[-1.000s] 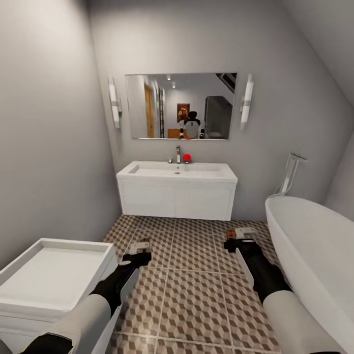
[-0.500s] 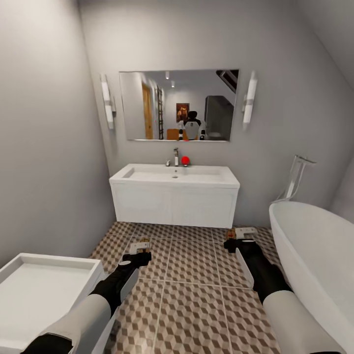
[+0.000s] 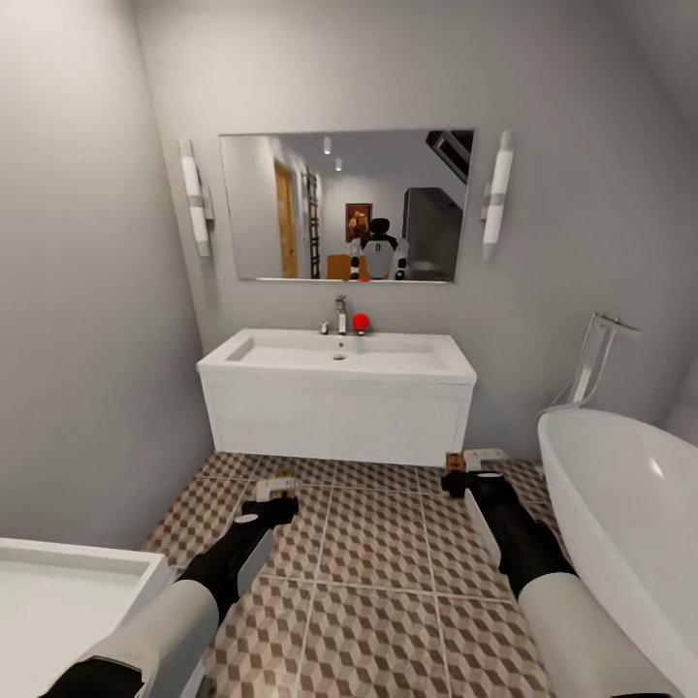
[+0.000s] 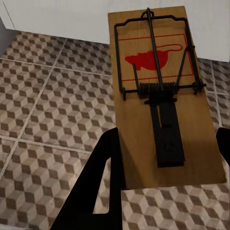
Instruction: Take the four mousetraps from the cabinet in the bathroom and place them on the bathroom floor. Make sure all four end up on the same floor surface, and ensure that at least two of them are either under or directly next to the same bathroom sink.
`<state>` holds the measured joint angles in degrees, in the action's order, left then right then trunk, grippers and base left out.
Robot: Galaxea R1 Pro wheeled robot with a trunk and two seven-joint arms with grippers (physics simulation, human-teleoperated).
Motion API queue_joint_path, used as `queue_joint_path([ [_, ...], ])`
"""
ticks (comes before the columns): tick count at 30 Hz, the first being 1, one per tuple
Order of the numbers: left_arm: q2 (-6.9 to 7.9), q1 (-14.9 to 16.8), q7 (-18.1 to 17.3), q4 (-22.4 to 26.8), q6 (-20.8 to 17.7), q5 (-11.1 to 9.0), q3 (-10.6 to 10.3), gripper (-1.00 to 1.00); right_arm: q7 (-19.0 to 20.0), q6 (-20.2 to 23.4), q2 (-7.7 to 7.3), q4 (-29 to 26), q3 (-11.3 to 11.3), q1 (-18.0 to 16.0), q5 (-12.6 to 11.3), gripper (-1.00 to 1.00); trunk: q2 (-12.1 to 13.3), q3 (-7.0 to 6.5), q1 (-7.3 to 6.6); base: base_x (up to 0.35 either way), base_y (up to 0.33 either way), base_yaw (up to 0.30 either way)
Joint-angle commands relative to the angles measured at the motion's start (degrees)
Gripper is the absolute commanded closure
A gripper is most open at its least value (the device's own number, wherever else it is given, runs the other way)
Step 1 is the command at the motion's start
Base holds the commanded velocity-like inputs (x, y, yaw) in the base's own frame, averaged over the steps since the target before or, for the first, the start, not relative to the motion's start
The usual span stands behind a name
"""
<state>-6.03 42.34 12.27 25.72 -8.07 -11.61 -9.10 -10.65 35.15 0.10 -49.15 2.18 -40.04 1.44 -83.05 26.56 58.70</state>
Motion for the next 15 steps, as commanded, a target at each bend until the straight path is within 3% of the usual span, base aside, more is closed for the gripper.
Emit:
queue_joint_path([
  [1,0.05,0.03,0.47,0.12,-0.28,-0.52,-0.48,1.00,-0.08,0.32,-0.01,-0.07,0.11,-0.03,-0.03,1.00,-0.03,0.07,0.03,0.322,-0.087,0.000],
  [15,0.05,0.03,0.47,0.12,-0.27,-0.52,-0.48,1.00,-0.08,0.51,0.04,-0.06,0.11,-0.03,-0.03,1.00,-0.03,0.07,0.03,0.316,-0.085,0.000],
])
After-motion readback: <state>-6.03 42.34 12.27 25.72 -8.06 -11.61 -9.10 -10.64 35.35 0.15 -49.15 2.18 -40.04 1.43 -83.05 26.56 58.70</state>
